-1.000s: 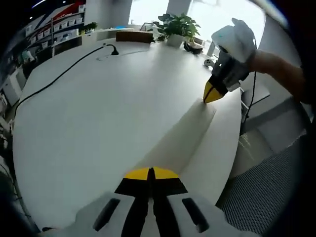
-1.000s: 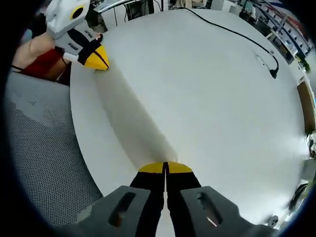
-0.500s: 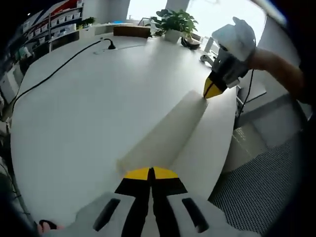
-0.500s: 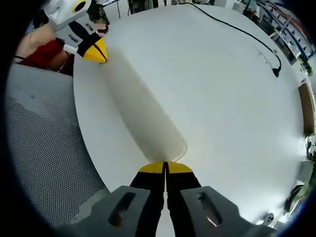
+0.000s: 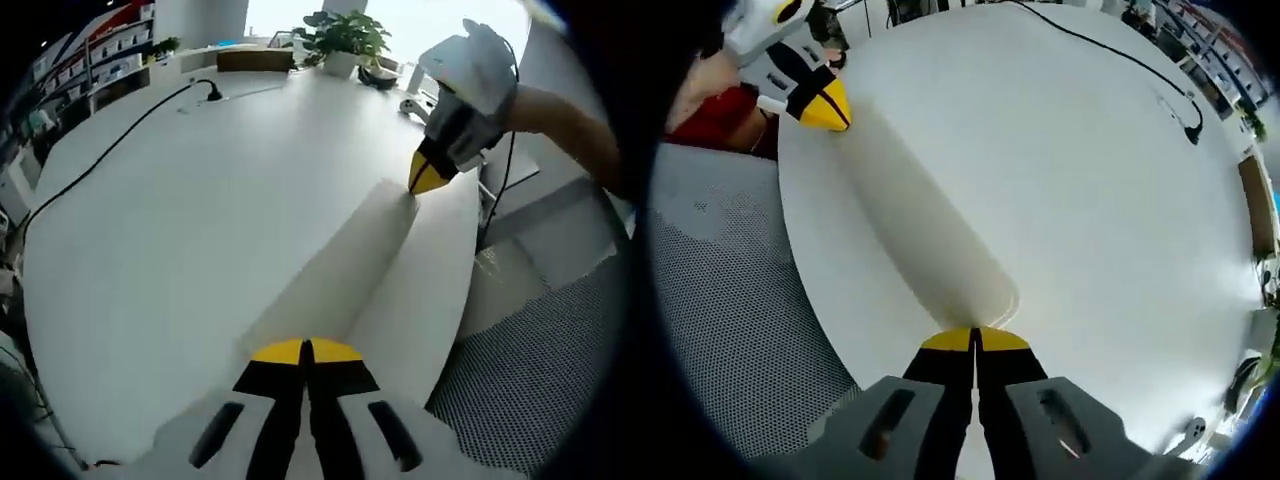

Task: Arrange the utensils inside the cutlery case until each visible utensil rests in its matching compartment.

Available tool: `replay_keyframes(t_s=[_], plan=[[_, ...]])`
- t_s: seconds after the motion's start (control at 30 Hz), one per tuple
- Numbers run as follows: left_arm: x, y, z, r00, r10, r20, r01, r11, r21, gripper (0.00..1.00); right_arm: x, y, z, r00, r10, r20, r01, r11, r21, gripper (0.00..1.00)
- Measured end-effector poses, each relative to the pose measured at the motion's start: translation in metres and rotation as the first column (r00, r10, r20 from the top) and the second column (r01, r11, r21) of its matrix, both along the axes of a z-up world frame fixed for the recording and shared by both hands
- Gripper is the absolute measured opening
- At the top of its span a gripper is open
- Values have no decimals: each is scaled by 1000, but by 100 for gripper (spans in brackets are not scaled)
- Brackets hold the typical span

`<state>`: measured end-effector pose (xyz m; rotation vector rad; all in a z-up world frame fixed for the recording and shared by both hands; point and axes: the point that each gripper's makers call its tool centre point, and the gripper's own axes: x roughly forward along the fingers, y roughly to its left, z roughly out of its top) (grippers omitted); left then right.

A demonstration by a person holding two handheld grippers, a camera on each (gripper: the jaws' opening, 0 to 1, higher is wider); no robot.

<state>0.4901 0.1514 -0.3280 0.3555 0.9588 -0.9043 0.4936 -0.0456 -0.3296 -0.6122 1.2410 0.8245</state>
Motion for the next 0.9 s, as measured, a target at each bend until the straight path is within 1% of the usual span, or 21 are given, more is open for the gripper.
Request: replay_keyframes(t_s=[0.03,0.1,0.13,0.17,0.2,0.27,0.3,0.33,0.37,0.47,0.53,0.6,0.63,0.67,0.7,0.73,0.77,0.8,0.83,0.87,0.9], plan=[[-1,0,1,999,-37,19,37,999,5,0,-2,1,2,1000,9,-2,-9,1000,6,0],[-10,7,6,999,27,-27,-28,1000,-5,0,4,6,14,998,-27,57,24,999,39,0],[-8,4,22,995,96,-6,-96,989,-112,1,7,12,25,996,-28,86,22,997,73,0],[-8,6,29,992,127,-7,-126,980,-152,1,5,15,30,995,-34,91,26,995,92,0],[-10,12,38,987,158,-5,-156,971,-182,1,1,18,37,995,-37,94,27,993,114,0],[-13,28,46,979,205,23,-197,961,-194,1,-7,17,43,995,-35,88,24,992,127,0],[-15,33,49,974,227,23,-217,954,-207,1,-10,18,46,995,-28,93,15,991,134,0],[-18,37,51,969,248,15,-239,944,-226,1,-13,18,47,995,-21,98,7,990,139,0],[-22,43,54,958,288,-6,-280,925,-256,1,-16,18,49,995,-17,103,2,989,150,0],[-34,50,57,939,340,-54,-340,890,-305,1,-25,23,53,994,-56,89,36,976,213,0],[-43,53,60,934,351,-60,-351,878,-326,1,-28,24,54,993,-84,81,62,968,244,0],[-48,50,73,922,381,-72,-376,832,-407,2,-29,26,61,986,-141,89,108,945,307,0],[-50,47,83,908,406,-103,-405,790,-461,4,-31,27,68,981,-175,87,133,925,356,0],[-52,46,89,905,412,-109,-409,769,-491,5,-32,27,73,977,-195,91,147,911,386,0],[-52,45,101,900,422,-105,-408,736,-540,7,-34,26,81,969,-226,100,165,891,422,0],[-53,45,107,897,430,-105,-410,718,-562,8,-34,25,87,963,-248,109,175,877,448,0],[-53,43,118,892,438,-108,-410,688,-599,9,-35,21,94,956,-268,123,183,865,466,0],[-53,42,126,891,442,-104,-404,666,-627,11,-34,16,98,947,-290,137,192,856,480,0],[-51,42,136,884,457,-98,-401,634,-662,13,-33,11,106,934,-321,157,205,841,501,1],[-50,43,143,876,472,-96,-405,612,-679,16,-33,8,111,924,-342,170,211,828,519,5],[-48,45,151,867,491,-82,-403,595,-696,19,-33,3,119,909,-377,180,226,806,547,11]])
